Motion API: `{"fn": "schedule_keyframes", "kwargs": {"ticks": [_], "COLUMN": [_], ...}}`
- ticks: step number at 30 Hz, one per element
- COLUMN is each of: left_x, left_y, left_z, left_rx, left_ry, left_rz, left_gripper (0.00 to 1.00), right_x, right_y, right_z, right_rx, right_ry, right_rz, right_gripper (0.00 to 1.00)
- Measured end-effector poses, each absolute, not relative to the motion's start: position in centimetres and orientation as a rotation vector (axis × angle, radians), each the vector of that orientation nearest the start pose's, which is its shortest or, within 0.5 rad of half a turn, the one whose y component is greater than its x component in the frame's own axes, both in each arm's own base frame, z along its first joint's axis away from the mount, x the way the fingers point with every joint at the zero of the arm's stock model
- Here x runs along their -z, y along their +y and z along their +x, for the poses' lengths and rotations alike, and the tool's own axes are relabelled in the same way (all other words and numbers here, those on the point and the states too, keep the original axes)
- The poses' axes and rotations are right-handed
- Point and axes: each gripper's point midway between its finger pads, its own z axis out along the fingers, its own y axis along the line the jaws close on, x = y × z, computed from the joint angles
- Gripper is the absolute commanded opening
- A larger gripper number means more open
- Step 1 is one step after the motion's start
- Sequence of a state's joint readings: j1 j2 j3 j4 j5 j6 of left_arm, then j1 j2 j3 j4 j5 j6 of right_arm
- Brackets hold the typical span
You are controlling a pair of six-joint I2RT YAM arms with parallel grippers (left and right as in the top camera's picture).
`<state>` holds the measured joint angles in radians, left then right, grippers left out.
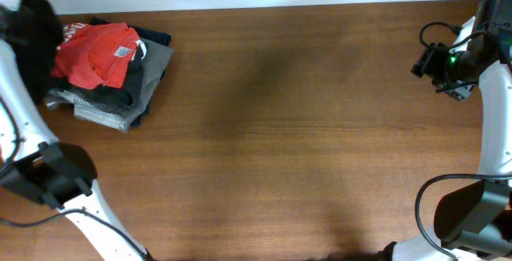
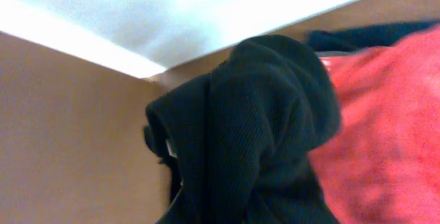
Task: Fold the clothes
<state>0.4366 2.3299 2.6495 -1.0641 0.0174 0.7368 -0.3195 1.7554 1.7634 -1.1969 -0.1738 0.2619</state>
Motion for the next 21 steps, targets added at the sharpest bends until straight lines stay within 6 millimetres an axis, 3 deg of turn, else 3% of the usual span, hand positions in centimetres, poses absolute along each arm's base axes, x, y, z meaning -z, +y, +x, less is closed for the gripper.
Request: {"fn": "schedule_keyframes", "kwargs": {"ticks": [5, 8, 10, 13, 19, 20, 21], "left_x": [-20.7, -17.1, -15.4, -14.7, -14.0, -13.8, -13.6], "left_y": [20.1, 17.7, 16.4, 14.9, 10.9, 9.9, 8.9], "left_z": [55.9, 56.5, 56.7, 56.9, 56.3, 56.0, 55.9], "left_rx": [-0.409, -0.336, -0.305, -0.284, -0.233, -0.217, -0.207], "left_ry": [2.482, 2.543, 2.571, 2.582, 2.614, 2.627, 2.633], "left_rz": [0.501, 0.566, 0.602, 0.648, 0.750, 0.773, 0.802], "left_gripper": [0.01, 0.08, 0.20, 0.55, 0.81, 0.94, 0.99], "right_x": [-20.9, -20.9, -20.9, -20.9, -20.9, -20.9, -20.9], "right_y": [-9.9, -9.8, -9.8, -9.8, -9.8, -9.8, -9.8], "right_z": [39.2, 39.2, 39.2, 39.2, 39.2, 39.2, 39.2], "right_rx": [-0.224, -0.224, -0.224, -0.224, -0.224, -0.224, -0.224], "right_ry": [2.646, 2.647, 2.648, 2.648, 2.648, 2.647, 2.648], "right_rz": [0.743, 0.744, 0.744, 0.744, 0.744, 0.743, 0.743], "right_gripper": [0.70, 0.70, 0.70, 0.70, 0.70, 0.70, 0.70]}}
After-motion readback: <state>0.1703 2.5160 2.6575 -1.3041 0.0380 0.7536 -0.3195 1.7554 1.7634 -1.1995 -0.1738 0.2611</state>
